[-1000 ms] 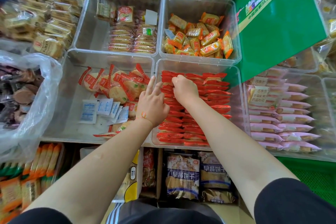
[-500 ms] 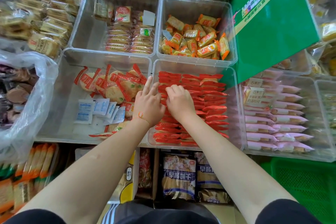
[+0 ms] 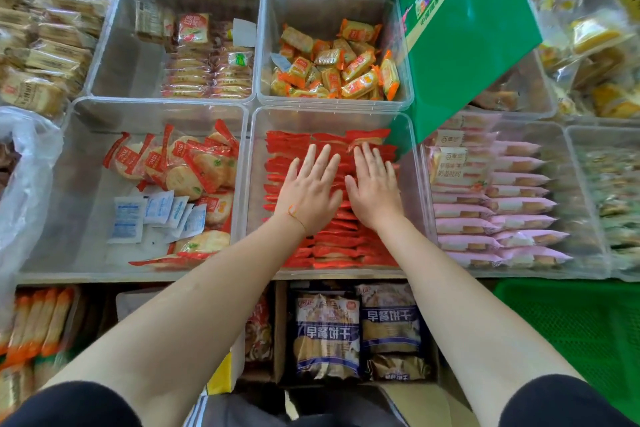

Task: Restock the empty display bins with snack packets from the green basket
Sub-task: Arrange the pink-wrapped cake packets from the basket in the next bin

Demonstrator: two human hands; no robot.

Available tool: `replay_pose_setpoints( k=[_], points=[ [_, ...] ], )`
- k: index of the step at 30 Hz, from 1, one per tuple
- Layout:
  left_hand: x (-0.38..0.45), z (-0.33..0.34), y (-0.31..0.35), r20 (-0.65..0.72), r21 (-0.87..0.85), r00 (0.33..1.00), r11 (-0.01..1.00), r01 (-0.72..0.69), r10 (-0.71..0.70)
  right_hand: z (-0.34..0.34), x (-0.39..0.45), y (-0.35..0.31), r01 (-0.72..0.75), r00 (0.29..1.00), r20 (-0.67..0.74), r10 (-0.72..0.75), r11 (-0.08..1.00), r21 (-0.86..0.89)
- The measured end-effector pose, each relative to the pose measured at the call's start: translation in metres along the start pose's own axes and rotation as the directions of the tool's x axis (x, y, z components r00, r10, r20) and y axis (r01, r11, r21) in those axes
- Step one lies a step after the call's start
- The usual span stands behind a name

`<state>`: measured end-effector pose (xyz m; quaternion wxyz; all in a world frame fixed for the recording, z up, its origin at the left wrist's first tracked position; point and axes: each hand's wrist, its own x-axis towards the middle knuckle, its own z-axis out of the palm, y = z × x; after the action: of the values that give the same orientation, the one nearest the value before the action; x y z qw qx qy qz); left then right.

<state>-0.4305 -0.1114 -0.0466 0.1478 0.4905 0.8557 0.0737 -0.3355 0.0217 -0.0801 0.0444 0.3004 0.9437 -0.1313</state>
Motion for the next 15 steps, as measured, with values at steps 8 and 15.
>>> replay_pose_setpoints(
  k=[8,15],
  points=[
    [0.006,0.029,-0.012,0.047,0.106,0.999,0.994,0.018,-0.023,-0.001,0.002,0.016,-0.080,0.995,-0.052,0.085,0.993,0.084],
    [0.004,0.036,-0.012,0.028,0.112,0.999,0.993,0.035,-0.039,-0.015,0.040,0.003,0.070,0.992,-0.100,-0.073,0.997,-0.031]
  ],
)
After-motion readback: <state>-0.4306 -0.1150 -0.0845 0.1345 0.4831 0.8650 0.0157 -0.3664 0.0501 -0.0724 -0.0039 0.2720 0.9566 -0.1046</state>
